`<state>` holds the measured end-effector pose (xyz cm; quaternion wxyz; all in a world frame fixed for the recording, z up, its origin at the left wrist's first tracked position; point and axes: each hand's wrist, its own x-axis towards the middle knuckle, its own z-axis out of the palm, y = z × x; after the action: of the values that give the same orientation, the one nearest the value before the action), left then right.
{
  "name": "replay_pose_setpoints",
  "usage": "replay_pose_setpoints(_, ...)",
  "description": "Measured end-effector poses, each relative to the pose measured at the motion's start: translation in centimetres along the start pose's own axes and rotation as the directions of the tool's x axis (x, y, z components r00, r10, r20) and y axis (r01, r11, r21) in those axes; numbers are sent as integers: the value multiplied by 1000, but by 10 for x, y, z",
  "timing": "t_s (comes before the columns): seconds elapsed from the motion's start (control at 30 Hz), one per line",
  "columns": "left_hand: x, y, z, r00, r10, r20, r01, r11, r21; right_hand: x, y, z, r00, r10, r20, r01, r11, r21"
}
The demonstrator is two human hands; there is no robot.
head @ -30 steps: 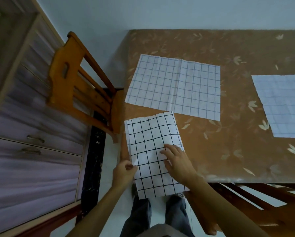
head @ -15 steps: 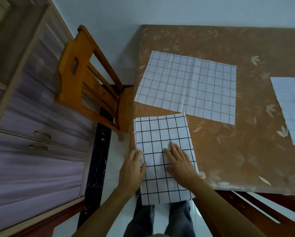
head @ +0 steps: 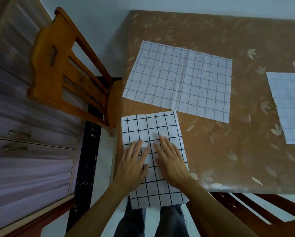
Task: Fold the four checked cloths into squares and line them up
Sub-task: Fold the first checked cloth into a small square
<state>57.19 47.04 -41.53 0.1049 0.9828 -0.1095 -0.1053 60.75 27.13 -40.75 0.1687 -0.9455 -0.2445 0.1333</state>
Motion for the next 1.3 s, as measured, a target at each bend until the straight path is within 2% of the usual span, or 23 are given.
replay_pose_setpoints(0.27, -8, 5, 9, 1000, -20, 11, 20, 999, 44, 19, 3, 22, 997, 80, 7, -80, 996, -39)
replay_pose_setpoints(0.43, -7, 5, 11, 1000, -11, 0, 11, 999, 43, 11, 26, 10, 999, 47, 16, -44, 990, -136)
replay_pose_setpoints(0.63, -6, 9, 8, 1000, -15, -3, 15, 1000, 15, -3, 55, -3, 997, 81, 6, -79, 982, -169)
replay_pose_setpoints(0.77, 7, 35, -5, 987, -161, 4, 161, 987, -28, -10, 45, -10, 987, 140, -79, -141, 990, -13)
replay_pose_setpoints(0.83, 20, 49, -10, 985, -170, -40, 167, 983, -74, -20, 37, -13, 972, 177, -154, -158, 979, 126)
replay_pose_setpoints(0.9, 35, 61, -10, 995, -58, -78, 48, 991, -124, -35, 36, -16, 948, 254, -192, -205, 948, 243)
replay_pose_setpoints(0.97, 49, 73, -7, 992, 99, -81, -108, 987, -116, -49, 41, -15, 937, 295, -190, -243, 936, 254)
replay_pose_setpoints(1.07, 61, 89, -1, 945, 321, -54, -324, 944, -54, -69, 50, -16, 925, 336, -179, -283, 921, 267)
replay_pose_setpoints(1.13, 66, 94, 4, 915, 402, -33, -403, 914, -46, -80, 55, -21, 897, 390, -210, -313, 894, 321)
replay_pose_setpoints(1.2, 71, 97, 7, 867, 496, -41, -498, 866, -48, -91, 57, -27, 863, 468, -189, -375, 845, 382)
replay_pose_setpoints(1.3, 80, 102, 5, 730, 679, -75, -681, 732, -4, -109, 61, -28, 852, 511, -115, -426, 803, 417)
